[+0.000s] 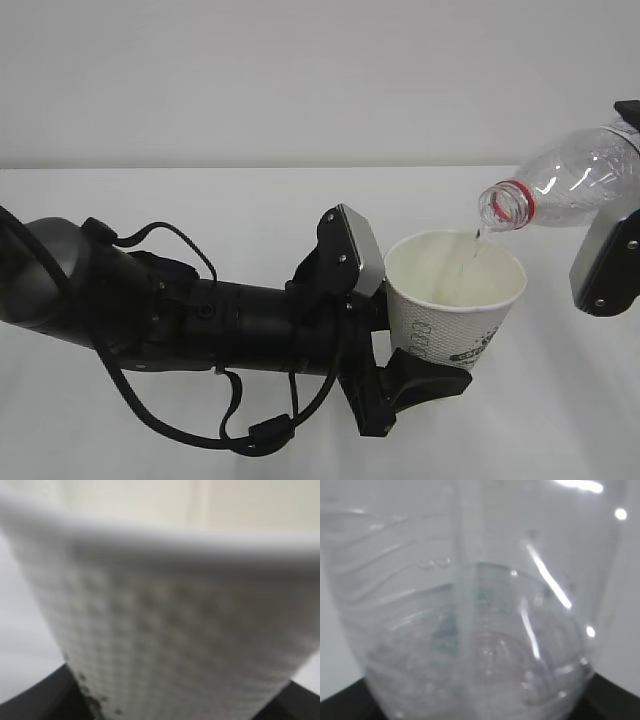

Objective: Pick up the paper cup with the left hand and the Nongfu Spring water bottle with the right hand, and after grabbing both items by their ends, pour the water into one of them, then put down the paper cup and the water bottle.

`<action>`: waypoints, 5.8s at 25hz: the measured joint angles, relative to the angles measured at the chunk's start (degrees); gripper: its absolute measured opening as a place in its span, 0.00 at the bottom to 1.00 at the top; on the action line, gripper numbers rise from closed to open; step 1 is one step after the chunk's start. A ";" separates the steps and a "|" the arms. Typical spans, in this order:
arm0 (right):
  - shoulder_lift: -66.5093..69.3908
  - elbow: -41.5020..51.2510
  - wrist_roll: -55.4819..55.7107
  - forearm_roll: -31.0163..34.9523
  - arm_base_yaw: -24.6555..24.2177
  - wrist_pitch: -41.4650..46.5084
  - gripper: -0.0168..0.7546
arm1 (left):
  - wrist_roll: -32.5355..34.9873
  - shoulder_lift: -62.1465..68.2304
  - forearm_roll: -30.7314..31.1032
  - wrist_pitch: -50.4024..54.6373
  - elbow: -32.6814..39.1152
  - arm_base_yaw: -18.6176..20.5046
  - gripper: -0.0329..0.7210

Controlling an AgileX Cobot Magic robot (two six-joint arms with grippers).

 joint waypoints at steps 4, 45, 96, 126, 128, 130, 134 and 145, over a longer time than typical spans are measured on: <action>0.00 0.00 -0.11 0.00 0.00 0.00 0.66 | 0.00 0.00 0.00 0.00 0.00 0.00 0.72; 0.00 0.00 -1.26 0.04 0.00 -0.48 0.66 | 0.00 0.00 0.00 0.00 0.00 0.00 0.72; 0.00 0.00 -2.43 0.13 0.00 -0.72 0.66 | 0.00 0.00 0.05 0.10 0.00 0.00 0.72; 0.00 0.00 -2.95 0.49 0.00 -0.92 0.66 | 0.00 0.00 0.14 0.31 0.00 0.00 0.72; 0.00 0.00 -2.95 0.49 0.00 -0.92 0.66 | 0.00 0.00 0.14 0.31 0.00 0.00 0.72; 0.00 0.00 -3.04 0.59 0.00 -0.92 0.66 | 0.00 0.00 0.14 0.31 0.00 0.00 0.72; 0.00 0.00 -3.04 0.59 0.00 -0.92 0.66 | 0.00 0.00 0.14 0.31 0.00 0.00 0.72; 0.00 0.00 -3.60 0.59 0.00 -0.92 0.66 | 0.00 0.00 0.14 0.31 0.00 0.00 0.72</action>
